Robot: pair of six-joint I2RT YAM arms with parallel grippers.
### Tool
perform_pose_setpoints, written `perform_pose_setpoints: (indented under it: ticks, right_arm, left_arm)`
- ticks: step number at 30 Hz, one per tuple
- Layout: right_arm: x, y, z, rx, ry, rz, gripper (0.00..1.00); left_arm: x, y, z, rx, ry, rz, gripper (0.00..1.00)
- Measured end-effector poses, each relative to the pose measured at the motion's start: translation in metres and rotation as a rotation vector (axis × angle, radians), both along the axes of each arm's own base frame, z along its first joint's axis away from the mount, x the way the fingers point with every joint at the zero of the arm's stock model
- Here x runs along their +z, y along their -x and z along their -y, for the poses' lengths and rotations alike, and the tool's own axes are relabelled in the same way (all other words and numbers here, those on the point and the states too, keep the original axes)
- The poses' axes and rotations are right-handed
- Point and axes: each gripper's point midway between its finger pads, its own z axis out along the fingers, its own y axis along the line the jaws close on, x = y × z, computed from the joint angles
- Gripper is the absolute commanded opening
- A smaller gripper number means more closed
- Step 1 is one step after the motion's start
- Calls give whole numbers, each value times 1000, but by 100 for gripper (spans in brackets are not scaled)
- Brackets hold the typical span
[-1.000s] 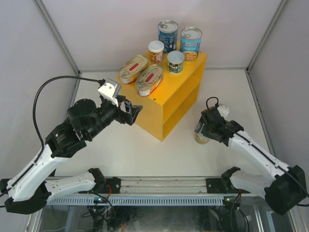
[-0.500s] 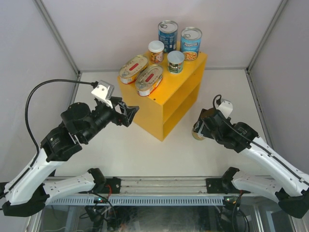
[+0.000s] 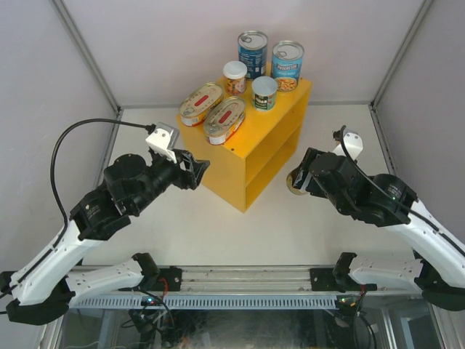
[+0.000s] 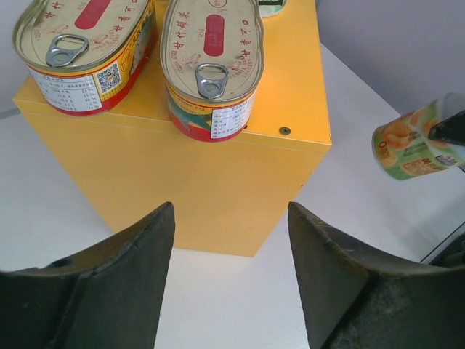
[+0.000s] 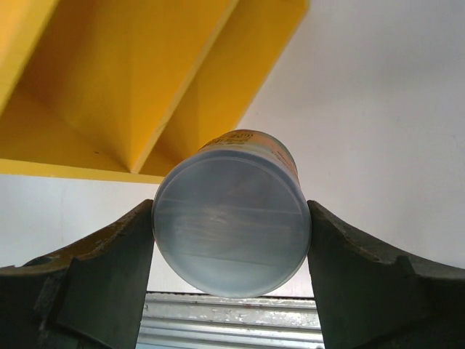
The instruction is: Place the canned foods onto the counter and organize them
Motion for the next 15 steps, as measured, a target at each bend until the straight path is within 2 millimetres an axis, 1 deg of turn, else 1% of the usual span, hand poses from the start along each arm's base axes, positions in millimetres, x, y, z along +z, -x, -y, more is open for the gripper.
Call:
perform_pose_setpoints:
  ticks: [7, 15]
  right_arm:
    - [39, -3, -11, 38, 1, 69, 0]
    - [72, -4, -22, 81, 14, 130, 0]
  left_arm:
    - [1, -3, 3, 3, 7, 5, 56]
    - [3, -5, 6, 3, 12, 9, 54]
